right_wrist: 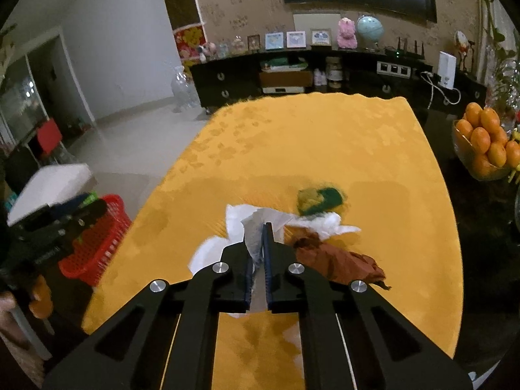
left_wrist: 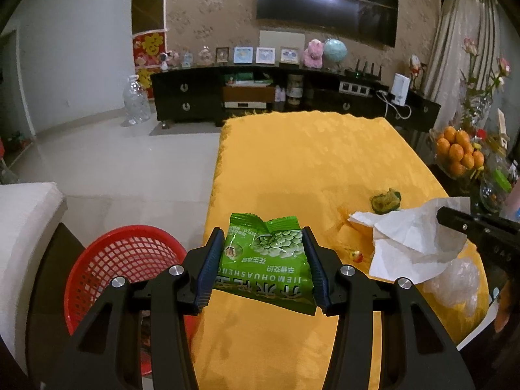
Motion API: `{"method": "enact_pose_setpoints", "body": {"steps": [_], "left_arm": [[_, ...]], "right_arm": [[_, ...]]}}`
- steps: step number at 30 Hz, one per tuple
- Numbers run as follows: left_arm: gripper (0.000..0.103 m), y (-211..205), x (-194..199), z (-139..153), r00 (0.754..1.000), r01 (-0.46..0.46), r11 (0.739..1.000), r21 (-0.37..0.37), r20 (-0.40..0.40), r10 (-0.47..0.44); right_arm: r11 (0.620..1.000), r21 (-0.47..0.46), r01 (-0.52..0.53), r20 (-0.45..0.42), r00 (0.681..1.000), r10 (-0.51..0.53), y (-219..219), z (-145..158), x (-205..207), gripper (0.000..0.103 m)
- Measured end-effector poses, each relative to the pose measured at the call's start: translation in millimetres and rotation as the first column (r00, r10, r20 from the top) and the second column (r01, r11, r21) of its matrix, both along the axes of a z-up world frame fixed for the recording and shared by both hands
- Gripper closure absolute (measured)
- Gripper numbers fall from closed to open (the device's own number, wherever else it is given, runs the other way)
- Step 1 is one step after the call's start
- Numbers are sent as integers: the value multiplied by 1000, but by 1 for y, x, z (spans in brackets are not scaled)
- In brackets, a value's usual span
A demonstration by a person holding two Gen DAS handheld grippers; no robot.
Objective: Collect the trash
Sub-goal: 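Carry both items over the red wastebasket and open the left tool to drop the green bag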
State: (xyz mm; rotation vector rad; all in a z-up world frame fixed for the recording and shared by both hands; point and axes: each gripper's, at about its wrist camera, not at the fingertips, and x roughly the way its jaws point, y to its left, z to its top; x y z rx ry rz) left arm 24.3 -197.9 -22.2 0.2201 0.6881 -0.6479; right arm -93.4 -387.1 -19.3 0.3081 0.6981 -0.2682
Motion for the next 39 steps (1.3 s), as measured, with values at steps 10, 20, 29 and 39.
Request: {"method": "enact_pose_setpoints", "body": {"steps": [10,20,29,39], "left_arm": [[57,27,7,24,997,-56,997,-54,41,58],[56,76,30,30,979,-194,978,-71,40,197],[57,136,65,15,937,-348,936,-49,-15,348],[56,152,76,3,923,-383,924,-22,-36,382]], "right_arm": [[995,59,-84,112,991,77,21,34,12,97],[980,63,-186,145,974,176,56,60,53,97],[952,15,-305,132,945,300,102,76,101,97],[943,-67,-326,-64,945,322,118,25,123,87]]}}
